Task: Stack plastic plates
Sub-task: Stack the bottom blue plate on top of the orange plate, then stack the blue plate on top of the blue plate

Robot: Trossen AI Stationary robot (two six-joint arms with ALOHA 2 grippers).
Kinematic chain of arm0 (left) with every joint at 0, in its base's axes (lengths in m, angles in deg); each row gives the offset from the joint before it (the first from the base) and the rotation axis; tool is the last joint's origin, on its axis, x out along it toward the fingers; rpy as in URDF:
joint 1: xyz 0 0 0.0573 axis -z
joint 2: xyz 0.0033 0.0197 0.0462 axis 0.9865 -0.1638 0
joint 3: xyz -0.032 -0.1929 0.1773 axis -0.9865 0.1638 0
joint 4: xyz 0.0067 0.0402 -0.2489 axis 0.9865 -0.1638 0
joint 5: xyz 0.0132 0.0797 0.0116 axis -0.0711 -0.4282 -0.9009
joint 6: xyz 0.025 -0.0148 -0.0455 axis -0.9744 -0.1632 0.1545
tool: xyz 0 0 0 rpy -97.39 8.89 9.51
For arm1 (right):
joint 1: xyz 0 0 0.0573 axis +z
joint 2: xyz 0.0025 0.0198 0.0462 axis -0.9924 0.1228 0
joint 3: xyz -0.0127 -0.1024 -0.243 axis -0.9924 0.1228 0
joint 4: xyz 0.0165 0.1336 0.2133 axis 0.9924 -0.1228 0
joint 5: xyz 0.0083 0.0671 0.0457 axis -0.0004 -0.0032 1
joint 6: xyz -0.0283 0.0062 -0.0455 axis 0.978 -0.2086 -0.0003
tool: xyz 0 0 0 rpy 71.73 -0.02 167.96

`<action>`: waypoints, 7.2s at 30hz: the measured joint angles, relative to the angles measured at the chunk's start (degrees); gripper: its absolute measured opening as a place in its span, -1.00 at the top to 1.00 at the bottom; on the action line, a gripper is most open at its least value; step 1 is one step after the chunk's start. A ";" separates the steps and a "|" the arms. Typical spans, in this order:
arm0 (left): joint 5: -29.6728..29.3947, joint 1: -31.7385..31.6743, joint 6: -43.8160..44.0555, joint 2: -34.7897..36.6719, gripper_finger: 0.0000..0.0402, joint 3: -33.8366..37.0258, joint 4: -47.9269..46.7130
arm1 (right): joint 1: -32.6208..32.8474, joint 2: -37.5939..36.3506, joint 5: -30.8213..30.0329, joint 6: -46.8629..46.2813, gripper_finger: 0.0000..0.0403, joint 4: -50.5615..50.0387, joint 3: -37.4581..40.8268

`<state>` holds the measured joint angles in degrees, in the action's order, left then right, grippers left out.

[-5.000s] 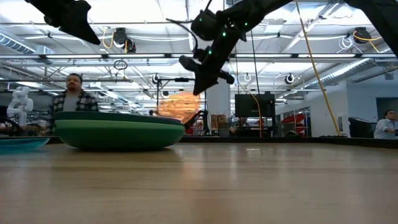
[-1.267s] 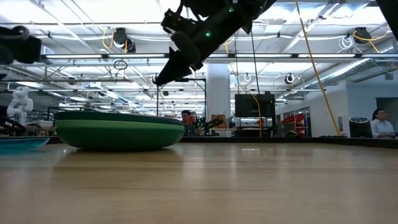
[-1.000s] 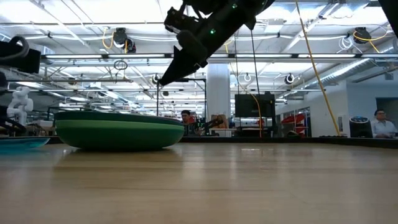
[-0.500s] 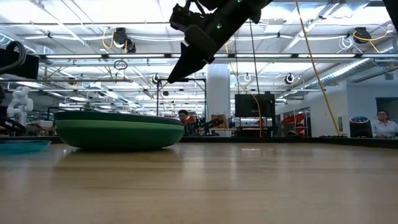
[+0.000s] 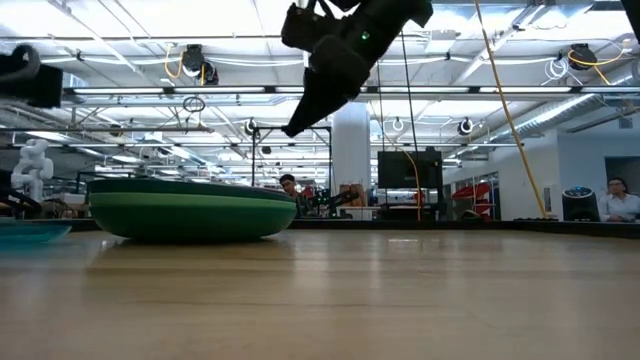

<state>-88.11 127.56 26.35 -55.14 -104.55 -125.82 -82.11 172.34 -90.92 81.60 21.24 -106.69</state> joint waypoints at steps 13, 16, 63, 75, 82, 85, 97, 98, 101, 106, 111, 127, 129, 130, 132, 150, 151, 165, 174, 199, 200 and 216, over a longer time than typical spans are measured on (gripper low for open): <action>-3.14 4.22 -15.60 0.07 0.97 -13.72 -5.03 | 1.47 -6.64 0.04 -0.72 0.75 -6.42 0.00; -5.39 4.79 -19.55 0.07 0.97 -16.37 -6.55 | 2.32 -8.09 0.09 -0.59 0.75 -8.55 0.00; -14.92 -24.79 -88.22 3.41 0.97 -24.29 -11.75 | 4.53 -27.19 0.13 -0.77 0.75 -2.22 23.65; -5.38 -36.49 -99.93 10.06 0.97 -11.04 5.21 | 4.49 -28.37 0.04 1.70 0.75 5.46 25.14; -1.09 -41.00 -100.70 10.05 0.97 -10.34 7.00 | 4.51 -28.35 0.04 1.94 0.75 6.87 25.14; 2.24 -41.54 -100.75 10.05 0.97 -10.34 8.59 | 4.51 -28.35 0.04 1.32 0.75 6.90 25.14; 4.39 -41.71 -98.86 10.05 0.75 -10.34 10.45 | 4.51 -28.31 0.04 -0.66 0.75 7.62 25.14; 4.39 -41.73 -98.78 10.05 0.70 -10.34 10.45 | 4.51 -28.31 0.06 -0.66 0.75 7.78 25.14; 4.39 -41.73 -98.97 10.05 0.58 -10.34 10.45 | 4.51 -28.30 0.05 -0.89 0.75 7.82 25.11; 4.39 -41.71 -100.11 10.05 0.51 -10.34 9.96 | 4.51 -28.29 0.04 -1.51 0.75 8.04 25.11; 4.39 -41.71 -102.15 10.05 0.51 -10.34 8.02 | 4.51 -28.29 0.04 -1.53 0.75 8.04 25.11; 4.13 -43.89 -106.48 14.51 0.51 -10.42 3.28 | 4.40 -28.29 -0.19 -2.60 0.75 8.14 25.07; 4.12 -45.81 -106.77 16.16 0.51 -10.38 3.11 | 4.40 -28.29 -0.22 -2.60 0.75 8.10 25.07; 4.09 -47.09 -106.97 16.92 0.51 -10.38 3.46 | 4.39 -28.29 -0.23 -2.60 0.75 8.14 25.06; 4.01 -50.67 -107.02 18.92 0.51 -10.38 3.94 | 4.38 -28.29 -0.28 -2.60 0.75 8.11 25.05; 15.92 -96.43 -113.59 16.68 0.51 -10.38 8.03 | 4.35 -28.29 -0.46 -2.97 0.75 7.96 25.05; 16.33 -98.32 -112.97 15.65 0.51 -10.38 8.60 | 4.35 -28.29 -0.47 -2.94 0.75 8.08 25.05; 16.55 -108.16 -111.87 -0.48 0.51 -10.36 12.91 | 3.66 -28.29 -0.48 -2.91 0.75 8.19 25.05; 22.03 -108.14 -113.97 -0.83 0.38 -10.36 13.51 | 2.87 -28.29 -0.35 -3.43 0.75 8.17 25.05; 19.93 -110.23 -112.94 -2.60 0.00 -10.36 18.25 | 2.87 -28.29 -0.22 -5.60 0.75 7.66 25.07; 19.93 -110.34 -112.90 -3.20 0.00 -10.36 18.27 | 2.87 -28.29 -0.22 -5.81 0.75 7.64 25.07; 19.96 -110.30 -113.14 -7.21 0.03 -10.36 18.27 | 2.87 -28.29 -0.22 -6.05 0.75 7.49 25.07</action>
<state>-68.16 17.26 -86.80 -62.36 -114.90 -107.55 -79.24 144.05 -91.14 75.55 28.73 -81.62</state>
